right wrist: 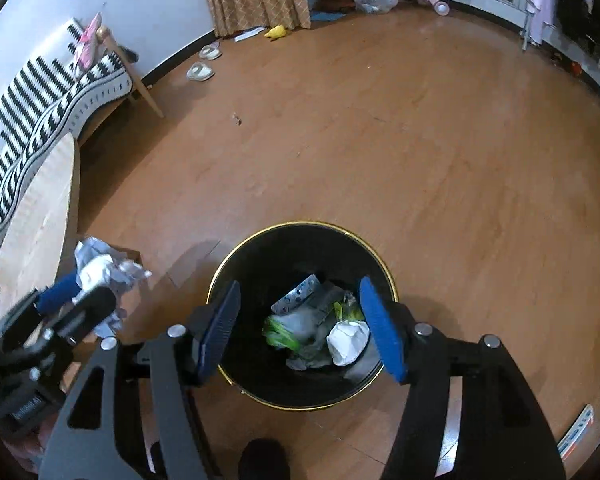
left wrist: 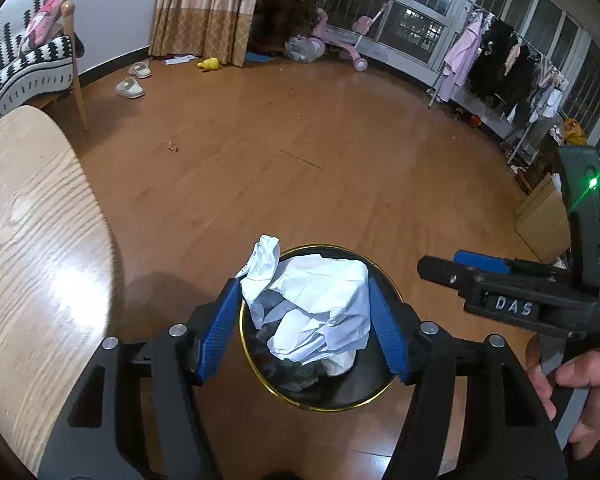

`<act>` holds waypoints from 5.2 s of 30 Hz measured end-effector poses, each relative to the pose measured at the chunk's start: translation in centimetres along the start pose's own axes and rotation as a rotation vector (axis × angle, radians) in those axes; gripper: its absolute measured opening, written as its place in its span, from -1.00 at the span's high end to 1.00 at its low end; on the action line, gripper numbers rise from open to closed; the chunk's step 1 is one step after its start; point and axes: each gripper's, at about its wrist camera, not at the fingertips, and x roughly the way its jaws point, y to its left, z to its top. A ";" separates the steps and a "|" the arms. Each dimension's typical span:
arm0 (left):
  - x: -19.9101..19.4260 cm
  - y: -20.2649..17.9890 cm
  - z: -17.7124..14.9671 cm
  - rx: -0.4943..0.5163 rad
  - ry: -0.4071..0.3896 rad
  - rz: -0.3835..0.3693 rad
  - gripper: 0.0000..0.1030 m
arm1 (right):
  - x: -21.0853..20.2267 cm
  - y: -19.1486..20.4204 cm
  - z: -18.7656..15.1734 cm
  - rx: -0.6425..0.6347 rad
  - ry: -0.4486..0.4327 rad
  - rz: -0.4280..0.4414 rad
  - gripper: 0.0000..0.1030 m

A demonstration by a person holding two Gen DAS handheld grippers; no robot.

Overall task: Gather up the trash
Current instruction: 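Carry both to the bin and open both tools to drop them in, then move both tools back to the table toward the purple toy and wrapper, then grasp the purple mushroom toy with the left tool while the right tool grasps the white wrapper, then carry both to the bin and open both tools to drop them in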

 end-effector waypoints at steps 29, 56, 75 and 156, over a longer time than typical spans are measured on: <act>-7.0 5.8 1.0 -0.082 -0.074 0.018 -0.79 | -3.7 4.6 1.6 0.012 -0.102 0.046 -0.41; -30.9 47.8 -9.8 -0.643 -0.160 0.709 -0.87 | -1.9 54.9 -11.1 -0.872 0.059 0.498 -0.65; -30.6 53.7 -10.9 -0.676 -0.120 0.655 0.05 | 5.2 70.9 -13.0 -1.225 0.091 0.535 -0.65; -1.5 0.9 -1.0 0.001 0.004 0.042 0.05 | -0.3 0.7 -0.7 -0.017 0.021 -0.009 -0.26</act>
